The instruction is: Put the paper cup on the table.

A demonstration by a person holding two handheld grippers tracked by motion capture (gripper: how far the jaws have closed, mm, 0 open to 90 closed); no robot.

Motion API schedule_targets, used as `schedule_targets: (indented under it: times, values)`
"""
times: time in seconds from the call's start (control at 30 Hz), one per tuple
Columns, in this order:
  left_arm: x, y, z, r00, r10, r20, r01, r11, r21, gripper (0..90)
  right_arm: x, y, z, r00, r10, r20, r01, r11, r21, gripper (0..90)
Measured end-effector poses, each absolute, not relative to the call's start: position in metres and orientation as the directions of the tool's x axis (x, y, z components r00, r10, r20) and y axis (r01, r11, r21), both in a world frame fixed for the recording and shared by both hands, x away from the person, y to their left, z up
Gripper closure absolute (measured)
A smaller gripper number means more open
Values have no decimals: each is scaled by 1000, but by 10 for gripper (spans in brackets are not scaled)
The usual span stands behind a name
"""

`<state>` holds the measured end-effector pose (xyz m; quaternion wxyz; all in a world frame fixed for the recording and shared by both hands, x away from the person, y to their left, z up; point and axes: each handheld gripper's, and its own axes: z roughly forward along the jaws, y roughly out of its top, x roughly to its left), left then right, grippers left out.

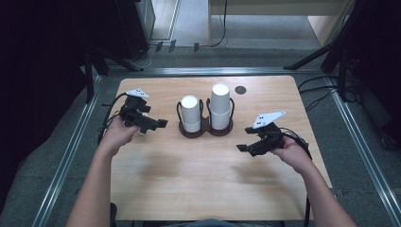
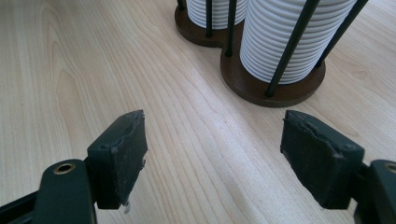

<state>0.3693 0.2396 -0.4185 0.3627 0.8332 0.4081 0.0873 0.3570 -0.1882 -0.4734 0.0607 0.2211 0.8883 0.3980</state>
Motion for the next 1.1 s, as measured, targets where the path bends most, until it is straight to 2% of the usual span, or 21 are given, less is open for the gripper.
schedule_targets:
  times: [0.2, 0.57, 1.1]
  values:
    - [365, 233, -426, 681, 720, -135, 587, -426, 689, 0, 358, -187, -473, -896, 439, 64, 340, 587, 734, 231]
    - [359, 218, -441, 718, 678, -158, 580, -457, 674, 0, 358, -187, -472, -897, 438, 62, 337, 586, 737, 231]
    - [341, 183, -449, 774, 623, -115, 515, -513, 687, 0, 357, -188, -472, -891, 450, 60, 341, 577, 742, 231]
